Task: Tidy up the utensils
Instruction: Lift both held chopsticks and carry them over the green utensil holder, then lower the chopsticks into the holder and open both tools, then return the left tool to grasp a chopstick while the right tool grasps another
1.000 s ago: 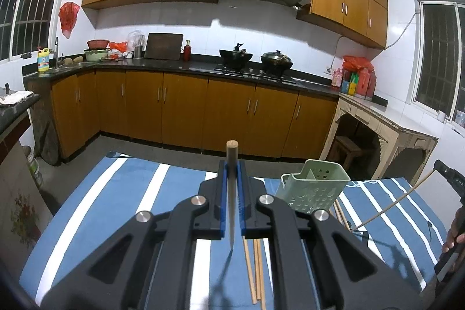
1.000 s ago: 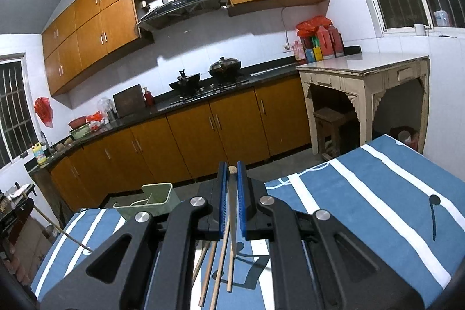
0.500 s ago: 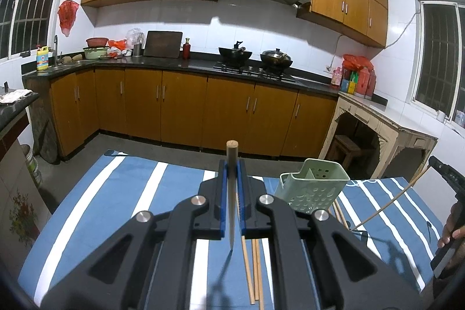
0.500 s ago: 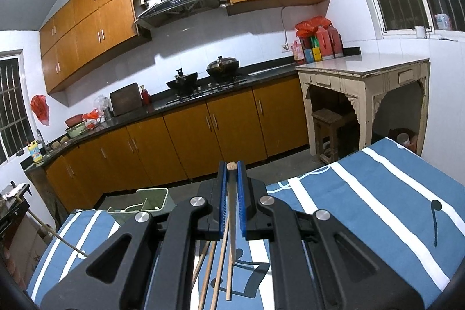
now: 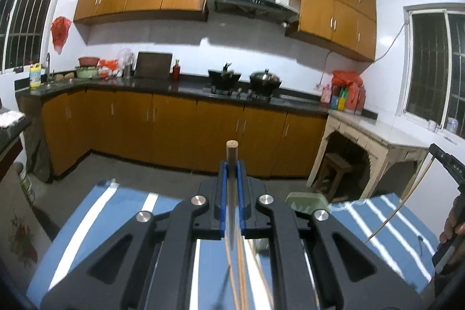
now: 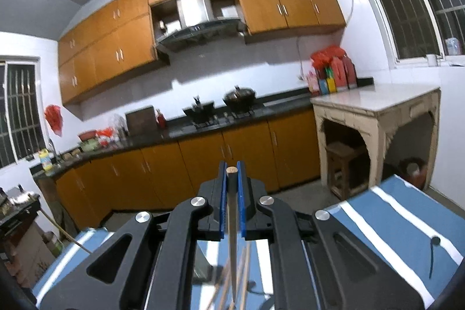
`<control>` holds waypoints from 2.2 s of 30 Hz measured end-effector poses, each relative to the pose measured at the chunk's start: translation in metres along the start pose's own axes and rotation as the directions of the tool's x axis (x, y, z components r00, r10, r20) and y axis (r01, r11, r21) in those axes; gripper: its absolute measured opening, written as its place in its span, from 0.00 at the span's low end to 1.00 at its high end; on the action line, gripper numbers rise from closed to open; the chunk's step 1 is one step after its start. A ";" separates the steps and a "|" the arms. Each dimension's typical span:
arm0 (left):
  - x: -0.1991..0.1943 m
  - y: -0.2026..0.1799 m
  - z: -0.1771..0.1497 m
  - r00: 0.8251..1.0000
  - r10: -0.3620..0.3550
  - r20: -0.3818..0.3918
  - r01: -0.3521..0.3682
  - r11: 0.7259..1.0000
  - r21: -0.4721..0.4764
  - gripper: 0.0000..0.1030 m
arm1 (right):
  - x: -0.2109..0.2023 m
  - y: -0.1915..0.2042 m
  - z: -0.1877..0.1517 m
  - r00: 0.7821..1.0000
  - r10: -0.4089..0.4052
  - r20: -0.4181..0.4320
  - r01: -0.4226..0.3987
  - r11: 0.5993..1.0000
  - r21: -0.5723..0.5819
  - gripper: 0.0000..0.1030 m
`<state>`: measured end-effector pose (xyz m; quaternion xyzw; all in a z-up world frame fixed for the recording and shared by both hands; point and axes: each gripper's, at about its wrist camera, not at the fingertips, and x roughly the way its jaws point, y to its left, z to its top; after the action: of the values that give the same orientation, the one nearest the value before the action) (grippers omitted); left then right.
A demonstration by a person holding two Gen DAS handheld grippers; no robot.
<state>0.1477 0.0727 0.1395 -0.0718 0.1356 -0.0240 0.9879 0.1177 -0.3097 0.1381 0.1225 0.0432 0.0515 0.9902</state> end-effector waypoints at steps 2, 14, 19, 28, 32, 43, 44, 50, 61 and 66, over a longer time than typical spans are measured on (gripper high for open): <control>-0.005 -0.004 0.019 0.999 -0.019 0.035 0.019 1.000 -0.005 0.07 | 0.001 0.008 0.016 0.999 0.025 0.039 -0.025 1.000 -0.006 0.07; 0.013 -0.043 0.071 0.986 -0.107 0.127 0.113 0.993 -0.043 0.07 | 0.046 0.057 0.034 0.979 0.147 0.139 -0.147 0.989 -0.013 0.07; 0.046 -0.047 0.048 0.989 -0.128 0.071 0.133 0.988 -0.078 0.07 | 0.075 0.061 -0.005 0.989 0.134 0.070 -0.132 0.991 -0.031 0.07; 0.086 -0.046 0.011 0.990 -0.138 -0.038 0.134 0.986 -0.096 0.07 | 0.113 0.042 -0.040 0.991 0.105 -0.080 -0.100 0.994 0.053 0.07; 0.099 -0.042 0.000 0.984 -0.150 -0.093 0.140 0.984 -0.108 0.08 | 0.117 0.043 -0.048 0.987 0.112 -0.119 -0.104 0.992 0.067 0.08; 0.094 -0.019 -0.003 0.988 -0.116 -0.102 0.100 0.983 -0.154 0.23 | 0.087 0.025 -0.029 0.995 0.086 -0.052 -0.082 0.994 0.077 0.60; 0.090 -0.018 -0.003 0.990 -0.111 -0.092 0.096 0.983 -0.158 0.27 | 0.081 0.021 -0.028 0.996 0.078 -0.048 -0.074 0.994 0.082 0.61; 0.056 -0.002 -0.010 0.997 -0.060 -0.056 0.051 0.987 -0.151 0.35 | 0.054 -0.004 -0.049 0.994 -0.003 -0.109 0.011 0.997 0.073 0.61; 0.045 0.035 -0.116 0.957 0.115 -0.266 -0.131 0.991 -0.043 0.41 | 0.067 -0.047 -0.179 0.861 -0.114 -0.496 0.156 0.987 0.045 0.45; 0.060 0.046 -0.161 0.913 0.113 -0.391 -0.144 0.988 -0.050 0.41 | 0.085 -0.035 -0.220 0.787 -0.079 -0.612 0.118 0.993 0.023 0.29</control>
<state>0.1627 0.0927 -0.0368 -0.0952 0.3333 0.0327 0.9374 0.1837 -0.2819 -0.0895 0.1267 0.3678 0.0353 0.9206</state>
